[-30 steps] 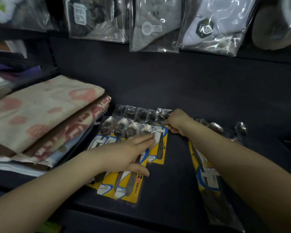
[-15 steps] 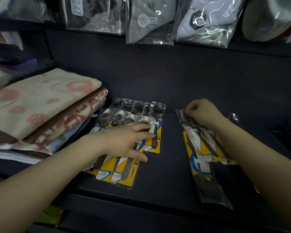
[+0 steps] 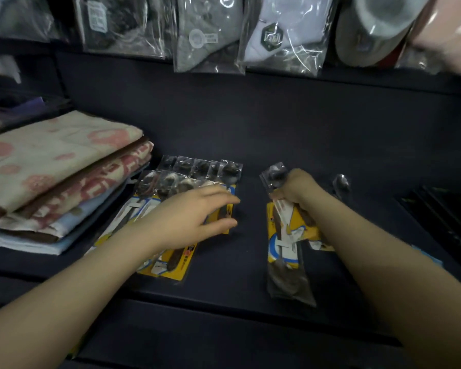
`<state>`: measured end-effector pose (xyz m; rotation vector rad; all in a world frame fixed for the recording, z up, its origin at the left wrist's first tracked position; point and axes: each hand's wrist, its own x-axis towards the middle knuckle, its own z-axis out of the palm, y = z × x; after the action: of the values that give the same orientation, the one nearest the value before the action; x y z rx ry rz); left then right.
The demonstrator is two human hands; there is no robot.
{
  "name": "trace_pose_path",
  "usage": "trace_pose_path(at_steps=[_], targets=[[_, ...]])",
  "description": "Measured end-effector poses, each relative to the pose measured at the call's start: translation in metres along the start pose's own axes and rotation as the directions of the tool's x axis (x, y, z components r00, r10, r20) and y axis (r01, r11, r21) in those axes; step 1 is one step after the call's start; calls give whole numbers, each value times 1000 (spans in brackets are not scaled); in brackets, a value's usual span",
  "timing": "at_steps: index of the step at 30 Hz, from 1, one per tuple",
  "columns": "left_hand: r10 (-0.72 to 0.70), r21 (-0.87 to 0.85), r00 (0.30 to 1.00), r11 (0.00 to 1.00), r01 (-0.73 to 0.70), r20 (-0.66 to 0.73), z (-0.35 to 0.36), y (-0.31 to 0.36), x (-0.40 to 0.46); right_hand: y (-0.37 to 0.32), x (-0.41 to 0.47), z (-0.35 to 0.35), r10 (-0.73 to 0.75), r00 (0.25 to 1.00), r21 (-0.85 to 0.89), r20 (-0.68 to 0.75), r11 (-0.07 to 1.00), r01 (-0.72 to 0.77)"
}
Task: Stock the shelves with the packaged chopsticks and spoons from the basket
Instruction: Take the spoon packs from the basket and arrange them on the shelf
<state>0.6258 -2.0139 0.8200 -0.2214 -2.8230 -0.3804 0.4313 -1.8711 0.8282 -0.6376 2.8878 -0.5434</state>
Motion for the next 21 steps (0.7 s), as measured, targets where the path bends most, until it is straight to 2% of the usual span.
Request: trace_pose_path(at_steps=[3,8,10,12,14,15,18,20,21], targets=[[-20,-81,996,997,12,-90,-2,2,-4,6,3,-7,10,991,68,-133,998,-1],[-75,-191,977,981,37,-200,-2,10,-1,9,-1,-26,40,976,146,-215,989,-8],[-96,-235,975,971,47,-200,2,19,2,5,-14,-32,-23,952,156,-304,985,73],[-168,-325,968,940,101,-186,6,27,6,-7,-35,-38,-112,919,243,-378,946,214],[-267,-473,950,866,162,-164,7,35,9,-25,-61,-45,-192,893,406,-406,838,365],[-300,-550,941,819,167,-160,7,38,9,-36,-75,-48,-223,890,515,-397,749,417],[-307,-707,933,702,89,-187,5,45,3,-61,-106,-52,-282,905,763,-319,490,421],[-339,-795,921,604,57,-191,4,45,-7,-69,-115,-52,-301,895,799,-329,417,434],[-363,-832,913,553,49,-188,6,44,-13,-71,-114,-50,-285,887,777,-362,433,457]])
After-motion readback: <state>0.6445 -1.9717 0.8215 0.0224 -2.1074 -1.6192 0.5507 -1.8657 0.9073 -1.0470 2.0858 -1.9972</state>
